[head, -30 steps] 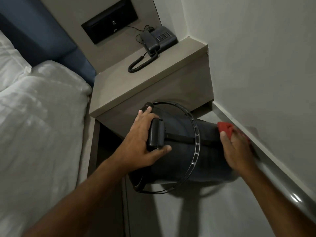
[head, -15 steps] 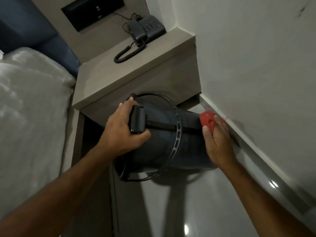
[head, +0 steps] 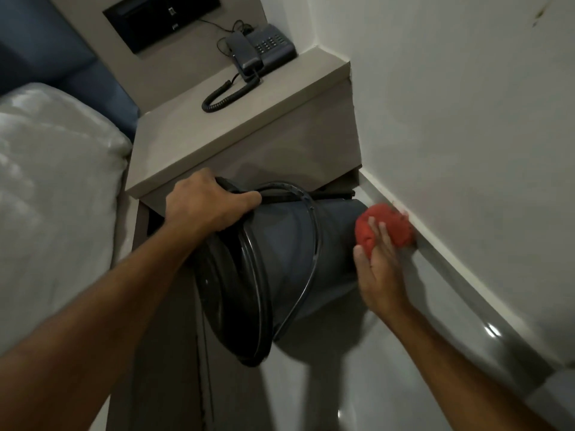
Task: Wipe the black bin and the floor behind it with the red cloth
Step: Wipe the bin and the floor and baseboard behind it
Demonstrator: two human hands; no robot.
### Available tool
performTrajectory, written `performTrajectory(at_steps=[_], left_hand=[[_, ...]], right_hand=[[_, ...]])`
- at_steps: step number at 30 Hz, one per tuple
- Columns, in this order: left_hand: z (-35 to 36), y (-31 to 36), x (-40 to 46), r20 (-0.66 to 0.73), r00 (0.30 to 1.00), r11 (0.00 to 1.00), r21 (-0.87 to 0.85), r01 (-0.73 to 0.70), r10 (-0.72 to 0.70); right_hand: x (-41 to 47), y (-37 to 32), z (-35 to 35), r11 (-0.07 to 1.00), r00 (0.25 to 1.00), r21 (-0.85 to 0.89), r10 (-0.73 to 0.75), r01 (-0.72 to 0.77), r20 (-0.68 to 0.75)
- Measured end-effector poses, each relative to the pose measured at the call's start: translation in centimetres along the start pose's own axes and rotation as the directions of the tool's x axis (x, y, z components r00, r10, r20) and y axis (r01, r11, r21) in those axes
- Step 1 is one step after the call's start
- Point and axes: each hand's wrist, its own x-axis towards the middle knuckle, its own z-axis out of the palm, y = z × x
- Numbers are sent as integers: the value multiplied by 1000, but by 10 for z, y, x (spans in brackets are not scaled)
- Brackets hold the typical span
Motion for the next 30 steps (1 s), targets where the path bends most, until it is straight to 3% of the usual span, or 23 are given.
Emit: performTrajectory(at_steps=[3,5,6,8,10,13,16,19,21,25,30], left_hand=[[-2,14,9,9,1000,999,51,-4,3],[-4,23,13,49,999,998,58,-16,13],[-5,28,15,63,998,998,62,-23,19],[-5,38,21,75,997,995,96,-27,20],[-5,51,28,74,997,988,153,-35,24],[-5,69,37,51,998,979,201,-45,36],[-4,77,42,42,997,963,262,-68,59],[-7,76,45,58,996,947,311,-82,67],[-8,72,42,126,982,951,260,-168,139],[-1,42,2,398,848,903,96,-420,352],[39,15,-64,409,755,704,303,-642,513]], right_hand=[[-15,-48,25,942,940,62,-334,330,67],[-16,-41,25,926,925,66,-375,371,64],[-13,-27,22,947,948,71,-316,313,31],[-5,8,8,996,998,64,-58,59,-15],[-3,21,-1,986,990,101,138,-136,-17],[-5,-2,5,833,946,463,323,-301,35],[0,-20,11,727,936,605,337,-325,98],[11,-24,8,714,930,607,346,-349,128],[19,-23,5,720,924,590,358,-365,135],[27,-25,5,715,915,593,389,-371,103],[39,-21,9,705,904,629,427,-328,-7]])
